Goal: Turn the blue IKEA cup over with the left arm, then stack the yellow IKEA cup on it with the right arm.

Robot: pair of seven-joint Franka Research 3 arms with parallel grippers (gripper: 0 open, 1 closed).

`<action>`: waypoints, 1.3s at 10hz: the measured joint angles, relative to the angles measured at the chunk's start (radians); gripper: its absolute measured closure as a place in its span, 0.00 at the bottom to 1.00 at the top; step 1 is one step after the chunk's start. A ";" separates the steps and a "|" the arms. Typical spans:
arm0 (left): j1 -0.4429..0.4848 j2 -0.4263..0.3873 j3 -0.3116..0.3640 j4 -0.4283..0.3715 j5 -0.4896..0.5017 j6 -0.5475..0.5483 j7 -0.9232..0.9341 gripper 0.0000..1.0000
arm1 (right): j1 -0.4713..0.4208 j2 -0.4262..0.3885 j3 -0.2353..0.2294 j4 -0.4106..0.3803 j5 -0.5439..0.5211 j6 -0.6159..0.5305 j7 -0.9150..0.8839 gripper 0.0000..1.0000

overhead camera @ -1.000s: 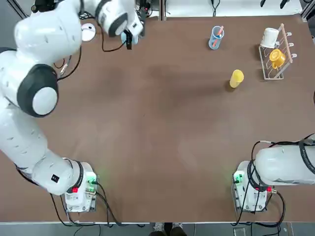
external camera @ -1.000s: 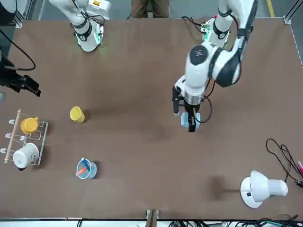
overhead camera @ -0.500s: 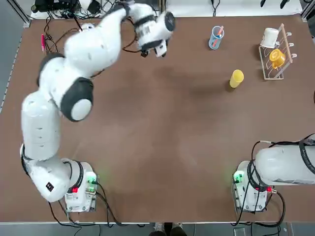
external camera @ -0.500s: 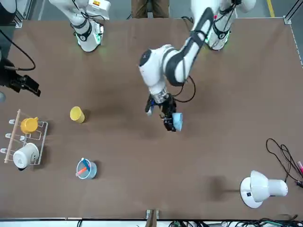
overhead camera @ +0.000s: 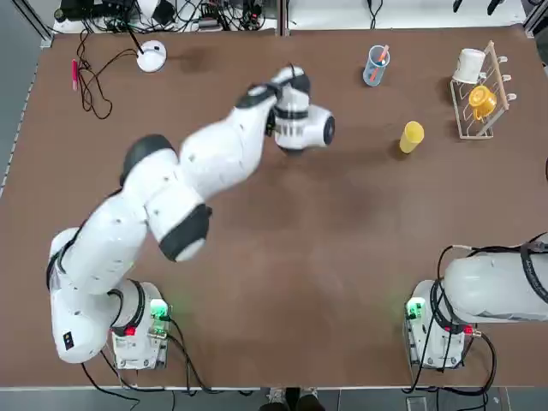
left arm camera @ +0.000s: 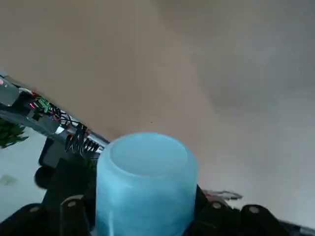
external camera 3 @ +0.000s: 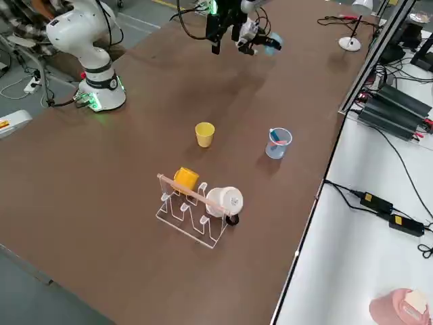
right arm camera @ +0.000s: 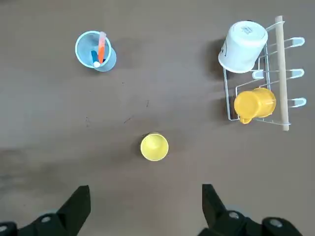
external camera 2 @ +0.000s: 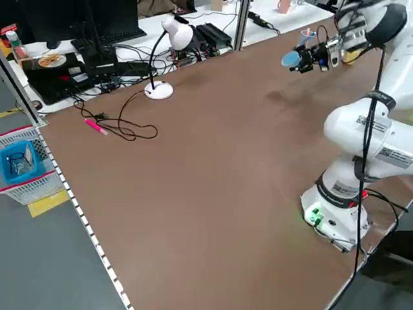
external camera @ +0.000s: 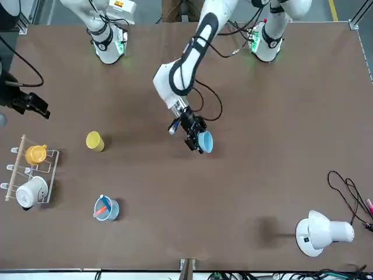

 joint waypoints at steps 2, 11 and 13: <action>-0.067 0.081 0.019 0.033 0.003 -0.021 -0.006 0.33 | 0.000 0.000 0.000 0.000 0.000 0.000 0.000 0.00; -0.183 0.130 0.032 0.048 0.028 -0.073 -0.069 0.33 | 0.000 0.000 0.000 0.000 0.000 -0.004 0.000 0.00; -0.204 0.144 0.032 0.049 0.031 -0.073 -0.085 0.33 | 0.000 0.000 0.000 0.000 0.000 -0.005 0.000 0.00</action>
